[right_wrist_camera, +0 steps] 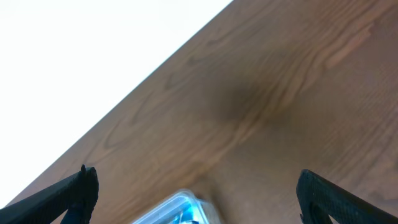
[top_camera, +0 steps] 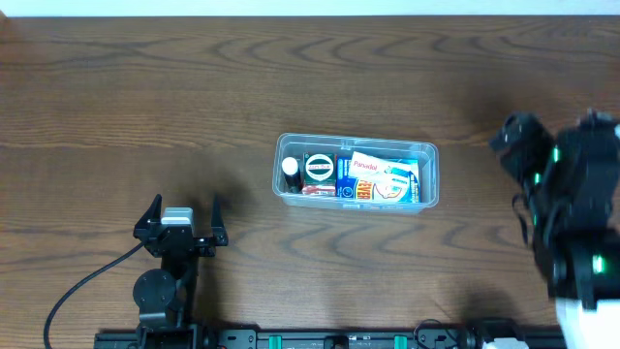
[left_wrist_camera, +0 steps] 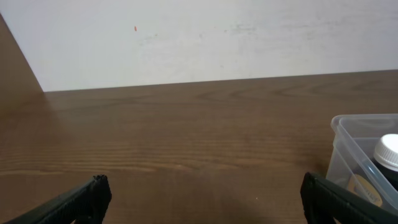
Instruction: Pack container
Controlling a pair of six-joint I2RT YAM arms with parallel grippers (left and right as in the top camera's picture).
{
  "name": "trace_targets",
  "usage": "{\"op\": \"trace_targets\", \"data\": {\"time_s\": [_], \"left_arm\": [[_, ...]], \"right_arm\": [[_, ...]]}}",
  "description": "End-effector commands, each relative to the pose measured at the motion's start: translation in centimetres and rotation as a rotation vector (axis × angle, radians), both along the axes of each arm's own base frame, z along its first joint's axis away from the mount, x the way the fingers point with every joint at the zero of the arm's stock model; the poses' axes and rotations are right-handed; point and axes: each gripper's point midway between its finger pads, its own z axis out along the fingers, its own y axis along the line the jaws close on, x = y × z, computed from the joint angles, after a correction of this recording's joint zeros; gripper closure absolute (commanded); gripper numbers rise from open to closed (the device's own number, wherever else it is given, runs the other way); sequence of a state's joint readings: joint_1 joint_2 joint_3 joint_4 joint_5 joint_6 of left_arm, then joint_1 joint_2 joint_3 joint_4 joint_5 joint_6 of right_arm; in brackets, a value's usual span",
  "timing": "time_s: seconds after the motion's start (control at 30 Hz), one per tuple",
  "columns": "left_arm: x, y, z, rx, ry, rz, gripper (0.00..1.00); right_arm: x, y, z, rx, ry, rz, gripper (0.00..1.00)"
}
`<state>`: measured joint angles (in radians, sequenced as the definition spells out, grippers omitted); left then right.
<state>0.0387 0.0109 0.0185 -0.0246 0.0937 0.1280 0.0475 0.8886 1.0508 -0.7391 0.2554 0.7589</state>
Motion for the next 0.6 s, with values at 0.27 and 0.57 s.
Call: {"op": "trace_targets", "data": {"time_s": [0.27,0.57], "left_arm": [[-0.1,0.1,-1.5,-0.011,0.048,0.004,0.02],[-0.1,0.1,-1.5,-0.011,0.047,0.004,0.02]], "right_arm": [[-6.0,1.4,-12.4,0.057,-0.011,0.074,0.01],[-4.8,6.7,-12.9,-0.419,-0.26,0.624,0.01]]}}
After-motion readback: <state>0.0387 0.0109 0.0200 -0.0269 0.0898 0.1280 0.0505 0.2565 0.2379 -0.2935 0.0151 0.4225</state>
